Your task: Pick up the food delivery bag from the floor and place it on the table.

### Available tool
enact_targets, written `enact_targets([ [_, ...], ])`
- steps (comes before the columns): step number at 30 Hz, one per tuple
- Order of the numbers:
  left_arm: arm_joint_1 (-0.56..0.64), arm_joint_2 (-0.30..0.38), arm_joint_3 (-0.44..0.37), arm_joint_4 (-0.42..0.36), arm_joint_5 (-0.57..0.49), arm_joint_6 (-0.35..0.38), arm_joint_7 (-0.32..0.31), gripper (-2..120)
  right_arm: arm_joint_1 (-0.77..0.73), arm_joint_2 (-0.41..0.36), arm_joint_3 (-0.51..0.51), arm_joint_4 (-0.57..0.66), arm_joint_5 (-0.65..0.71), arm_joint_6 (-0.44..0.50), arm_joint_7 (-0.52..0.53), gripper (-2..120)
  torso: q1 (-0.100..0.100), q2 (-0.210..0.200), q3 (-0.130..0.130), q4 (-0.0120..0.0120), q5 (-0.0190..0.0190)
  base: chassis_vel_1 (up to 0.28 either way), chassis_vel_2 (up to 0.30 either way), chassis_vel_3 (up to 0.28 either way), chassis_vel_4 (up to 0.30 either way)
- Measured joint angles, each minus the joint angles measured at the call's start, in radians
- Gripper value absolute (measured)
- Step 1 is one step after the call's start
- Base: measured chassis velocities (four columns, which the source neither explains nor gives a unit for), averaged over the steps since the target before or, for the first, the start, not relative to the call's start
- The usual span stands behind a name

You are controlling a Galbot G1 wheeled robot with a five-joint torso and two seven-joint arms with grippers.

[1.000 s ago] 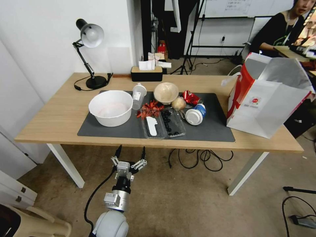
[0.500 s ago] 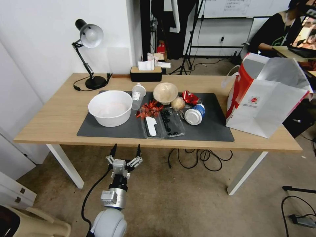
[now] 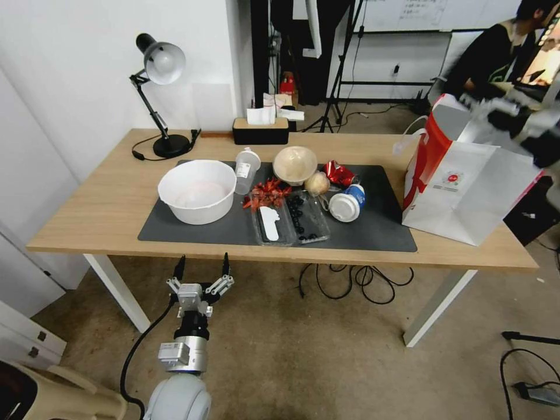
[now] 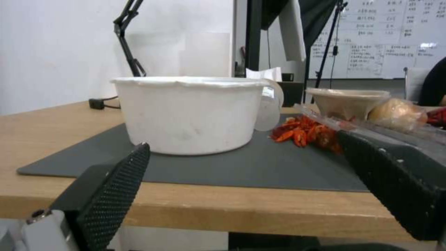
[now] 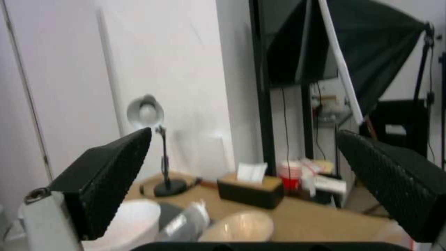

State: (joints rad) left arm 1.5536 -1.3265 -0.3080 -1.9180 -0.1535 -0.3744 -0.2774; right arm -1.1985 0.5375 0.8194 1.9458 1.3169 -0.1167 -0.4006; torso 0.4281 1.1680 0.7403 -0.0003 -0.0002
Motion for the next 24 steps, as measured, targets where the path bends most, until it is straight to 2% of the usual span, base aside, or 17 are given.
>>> enact_targets([
  [3, -0.001, 0.000, 0.007, -0.004, -0.004, -0.003, 0.001, 100, -0.158, 0.082, 0.065, 0.051, -0.085, 0.032, -0.008, 100, 0.000, 0.000, 0.000, 0.0002, 0.0002, 0.000, 0.000, 0.000, 0.000],
  [4, -0.001, 0.000, 0.007, -0.004, -0.004, -0.003, 0.001, 100, -0.158, 0.082, 0.065, 0.051, -0.085, 0.032, -0.008, 100, 0.000, 0.000, 0.000, 0.0002, 0.0002, 0.000, 0.000, 0.000, 0.000],
  [8, -0.001, 0.001, 0.011, -0.006, -0.005, -0.007, 0.002, 100, -0.290, 0.168, 0.105, 0.074, -0.190, 0.086, -0.027, 100, 0.000, 0.000, 0.000, 0.0000, 0.0002, 0.000, 0.000, 0.000, 0.000],
  [11, -0.001, 0.001, 0.014, -0.007, -0.006, -0.010, 0.003, 100, -0.333, 0.206, 0.110, 0.081, -0.235, 0.108, -0.035, 100, 0.000, 0.000, 0.000, 0.0002, 0.0001, 0.000, 0.000, 0.000, 0.000],
  [19, -0.003, 0.002, 0.020, -0.011, -0.022, -0.019, 0.016, 100, -0.397, 0.273, 0.091, 0.094, -0.339, 0.153, -0.034, 100, 0.000, 0.000, 0.000, 0.0003, 0.0001, 0.000, 0.000, 0.000, 0.000],
  [24, -0.005, 0.001, 0.025, -0.013, -0.046, -0.036, 0.043, 100, -0.435, 0.345, 0.024, 0.103, -0.437, 0.186, -0.008, 100, 0.000, 0.000, 0.000, 0.0003, 0.0002, 0.000, 0.000, 0.000, 0.000],
])
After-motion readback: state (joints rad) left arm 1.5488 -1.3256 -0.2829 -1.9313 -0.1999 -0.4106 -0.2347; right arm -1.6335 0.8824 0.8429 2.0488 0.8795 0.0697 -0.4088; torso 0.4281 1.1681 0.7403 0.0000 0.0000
